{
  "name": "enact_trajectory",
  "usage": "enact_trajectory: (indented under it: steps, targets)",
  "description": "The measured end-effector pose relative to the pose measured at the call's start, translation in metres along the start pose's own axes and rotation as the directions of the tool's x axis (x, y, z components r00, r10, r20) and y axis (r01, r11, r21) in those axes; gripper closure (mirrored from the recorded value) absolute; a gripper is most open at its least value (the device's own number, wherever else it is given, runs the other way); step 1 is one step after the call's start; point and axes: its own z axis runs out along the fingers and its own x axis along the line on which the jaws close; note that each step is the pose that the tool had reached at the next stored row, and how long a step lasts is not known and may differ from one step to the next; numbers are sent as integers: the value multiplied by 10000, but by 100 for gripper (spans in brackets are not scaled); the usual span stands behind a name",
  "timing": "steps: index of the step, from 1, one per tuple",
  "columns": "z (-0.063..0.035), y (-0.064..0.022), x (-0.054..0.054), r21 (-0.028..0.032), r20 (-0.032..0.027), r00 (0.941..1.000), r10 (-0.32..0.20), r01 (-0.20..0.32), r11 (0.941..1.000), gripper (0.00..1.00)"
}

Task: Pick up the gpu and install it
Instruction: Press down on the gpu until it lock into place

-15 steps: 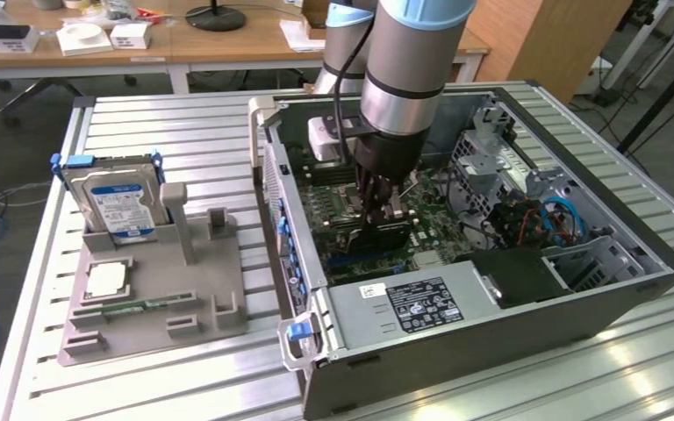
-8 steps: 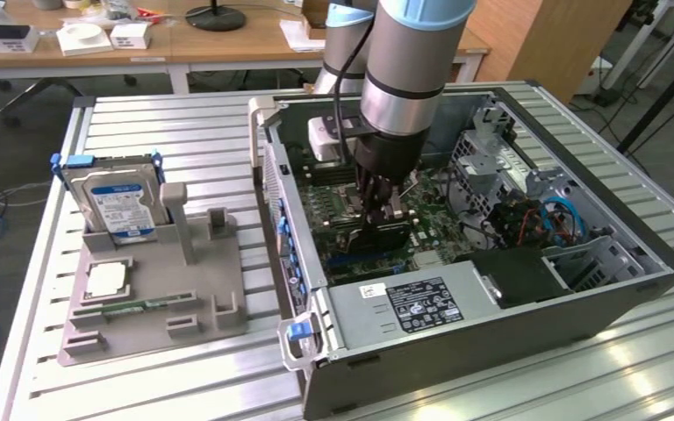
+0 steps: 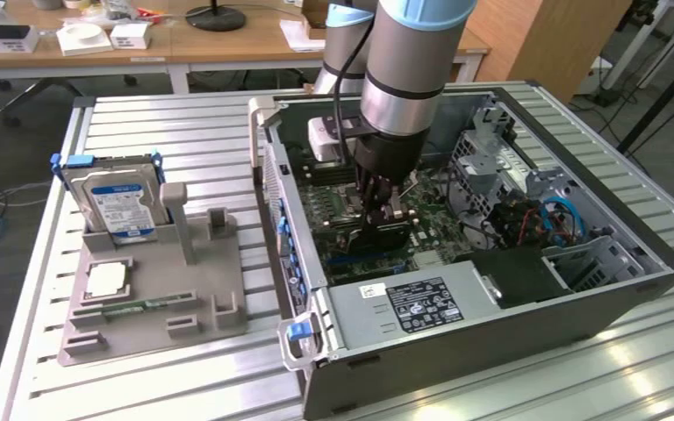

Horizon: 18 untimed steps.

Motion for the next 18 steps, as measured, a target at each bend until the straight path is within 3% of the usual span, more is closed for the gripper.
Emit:
enact_trajectory:
  steps: [18]
  targets:
    - [11, 2, 2, 5, 2, 10000, 2, -2, 10000, 90]
